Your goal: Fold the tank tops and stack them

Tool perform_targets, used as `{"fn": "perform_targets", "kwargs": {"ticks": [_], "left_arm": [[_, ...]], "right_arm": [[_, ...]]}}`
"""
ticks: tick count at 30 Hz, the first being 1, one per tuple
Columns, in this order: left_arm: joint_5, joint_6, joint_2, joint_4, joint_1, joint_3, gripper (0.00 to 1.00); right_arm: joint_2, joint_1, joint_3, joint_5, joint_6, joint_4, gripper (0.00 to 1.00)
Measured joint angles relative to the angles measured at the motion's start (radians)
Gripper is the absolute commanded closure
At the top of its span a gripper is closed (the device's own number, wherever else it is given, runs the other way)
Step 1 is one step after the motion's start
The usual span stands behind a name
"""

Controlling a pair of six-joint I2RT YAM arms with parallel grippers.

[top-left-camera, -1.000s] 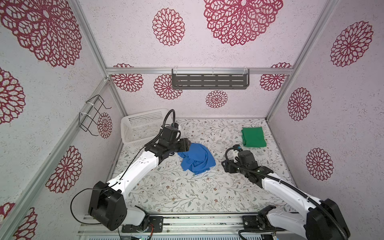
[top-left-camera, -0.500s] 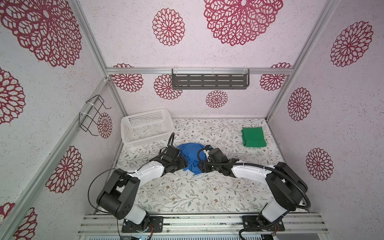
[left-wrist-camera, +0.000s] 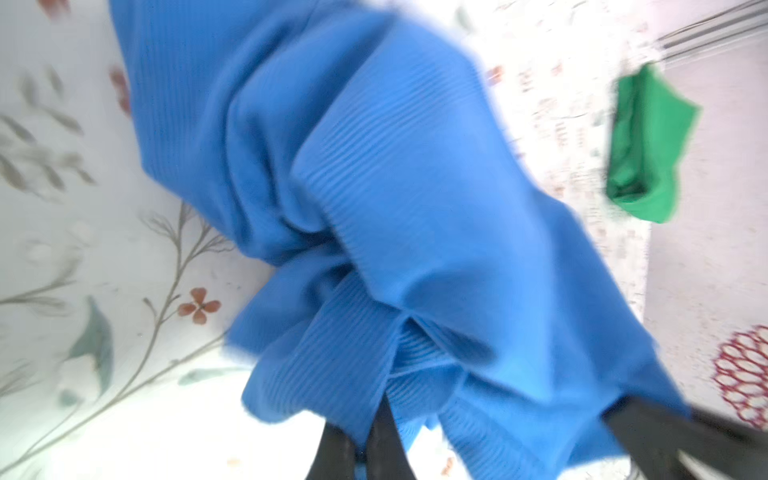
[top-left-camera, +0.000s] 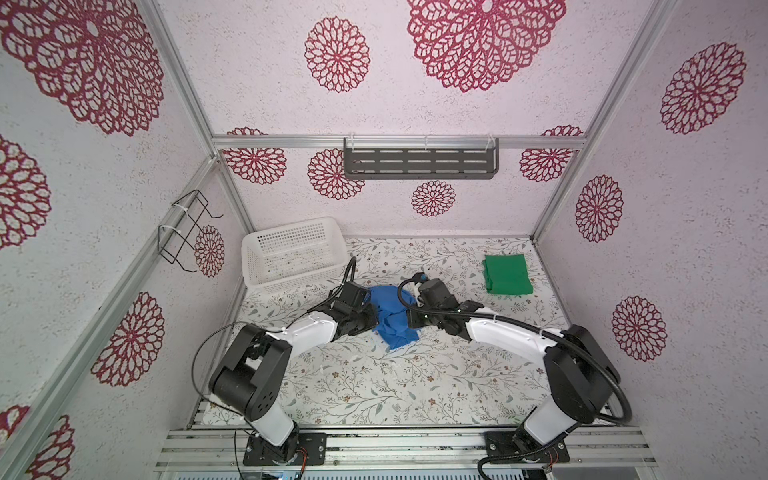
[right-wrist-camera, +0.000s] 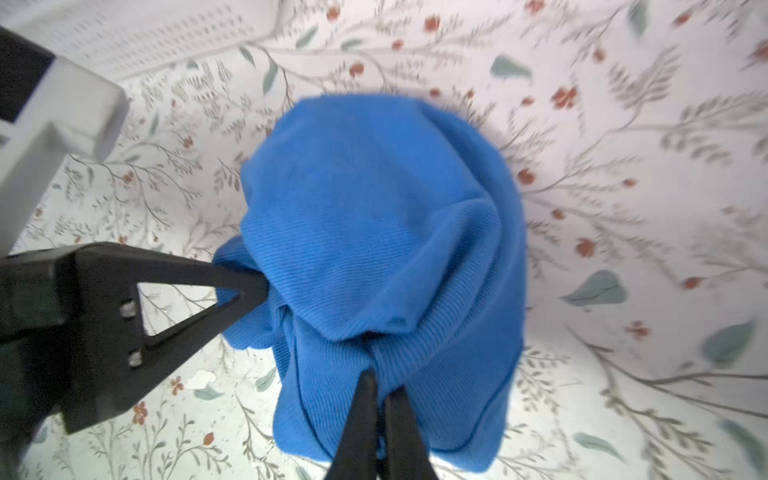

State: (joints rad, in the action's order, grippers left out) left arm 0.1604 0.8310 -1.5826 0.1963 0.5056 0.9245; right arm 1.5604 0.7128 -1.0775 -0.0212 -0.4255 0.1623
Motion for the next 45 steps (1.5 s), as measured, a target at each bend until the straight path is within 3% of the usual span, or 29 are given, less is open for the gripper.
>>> {"fn": "perform_targets", "kwargs": {"ticks": [6, 11, 26, 32, 33, 36, 37, 41, 45], "left_arm": [[-0.064, -0.085, 0.342, 0.174, -0.003, 0.121, 1.00], [-0.091, -0.110, 0.492, 0.254, -0.006, 0.155, 1.00], [-0.105, -0.069, 0.486, 0.322, -0.075, -0.040, 1.00], [-0.014, 0.004, 0.430, 0.214, -0.052, -0.105, 1.00], [-0.010, 0.013, 0.424, 0.205, -0.044, -0.108, 1.00], [-0.004, 0.042, 0.424, 0.173, -0.029, -0.109, 0.98], [-0.004, 0.055, 0.427, 0.151, -0.026, -0.113, 0.97], [-0.005, 0.121, 0.432, 0.022, -0.025, -0.193, 0.98], [-0.012, 0.207, 0.415, -0.111, -0.024, -0.346, 0.98]], "right_arm": [[-0.222, -0.082, -0.097, -0.081, 0.095, 0.106, 1.00], [-0.340, -0.139, -0.109, -0.124, 0.143, 0.161, 1.00], [-0.364, -0.276, -0.045, -0.153, 0.244, 0.275, 1.00], [-0.188, -0.359, -0.191, -0.056, 0.321, 0.236, 1.00], [-0.138, -0.367, -0.241, -0.033, 0.332, 0.231, 0.95], [0.010, -0.386, -0.412, 0.023, 0.338, 0.251, 0.51], [0.056, -0.393, -0.478, 0.028, 0.336, 0.270, 0.45], [0.112, -0.404, -0.566, 0.027, 0.297, 0.303, 0.44], [0.019, -0.348, -0.419, -0.006, 0.236, 0.330, 0.51]]}}
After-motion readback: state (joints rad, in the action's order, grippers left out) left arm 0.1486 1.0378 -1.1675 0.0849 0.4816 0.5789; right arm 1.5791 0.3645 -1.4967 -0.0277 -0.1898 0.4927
